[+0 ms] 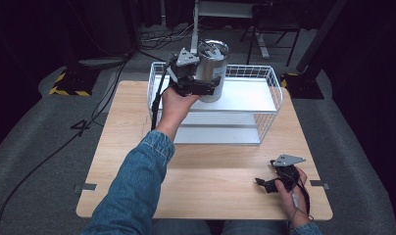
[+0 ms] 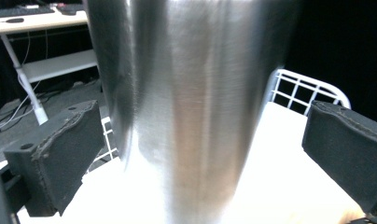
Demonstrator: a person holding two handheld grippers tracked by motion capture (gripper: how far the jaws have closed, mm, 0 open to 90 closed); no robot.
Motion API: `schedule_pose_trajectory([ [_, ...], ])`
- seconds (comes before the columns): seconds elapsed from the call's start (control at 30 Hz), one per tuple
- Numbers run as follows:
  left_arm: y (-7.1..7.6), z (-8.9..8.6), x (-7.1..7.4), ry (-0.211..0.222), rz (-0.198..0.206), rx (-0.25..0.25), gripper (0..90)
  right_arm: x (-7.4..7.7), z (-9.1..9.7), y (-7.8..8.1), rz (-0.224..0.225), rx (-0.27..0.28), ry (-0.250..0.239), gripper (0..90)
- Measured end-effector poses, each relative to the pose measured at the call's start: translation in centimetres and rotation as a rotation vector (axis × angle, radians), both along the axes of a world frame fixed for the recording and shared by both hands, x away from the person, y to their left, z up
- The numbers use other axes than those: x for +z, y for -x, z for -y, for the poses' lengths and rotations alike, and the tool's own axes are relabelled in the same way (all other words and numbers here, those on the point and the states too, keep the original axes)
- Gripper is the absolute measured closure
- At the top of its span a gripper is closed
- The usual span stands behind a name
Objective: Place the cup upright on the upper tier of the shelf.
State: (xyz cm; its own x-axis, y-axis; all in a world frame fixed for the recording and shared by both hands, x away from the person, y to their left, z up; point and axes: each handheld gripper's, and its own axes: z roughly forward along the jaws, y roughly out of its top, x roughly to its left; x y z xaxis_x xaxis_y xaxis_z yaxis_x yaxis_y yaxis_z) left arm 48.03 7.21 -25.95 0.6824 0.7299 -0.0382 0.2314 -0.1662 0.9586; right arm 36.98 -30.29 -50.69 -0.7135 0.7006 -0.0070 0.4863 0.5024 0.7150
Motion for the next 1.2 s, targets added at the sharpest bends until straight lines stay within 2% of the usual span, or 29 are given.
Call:
schedule_pose_trajectory([
  [0.27, 2.9, -1.2, 1.0, 0.026, 0.029, -0.041, 0.0, 0.0, 0.0, 0.0, -0.003, 0.006, 0.001, 0.3],
  [0.7, 8.1, -2.9, 2.0, 0.012, 0.072, -0.114, 0.0, 0.0, -0.1, -0.1, -0.002, 0.020, 0.001, 0.3],
  [0.9, 10.2, -4.0, 1.8, 0.002, 0.073, -0.133, 0.0, 0.0, -0.1, -0.1, -0.002, 0.020, 0.001, 0.3],
  [1.2, 12.9, -5.5, 0.4, -0.029, 0.073, -0.171, 0.0, 0.0, -0.1, -0.1, -0.002, 0.020, 0.003, 0.3],
])
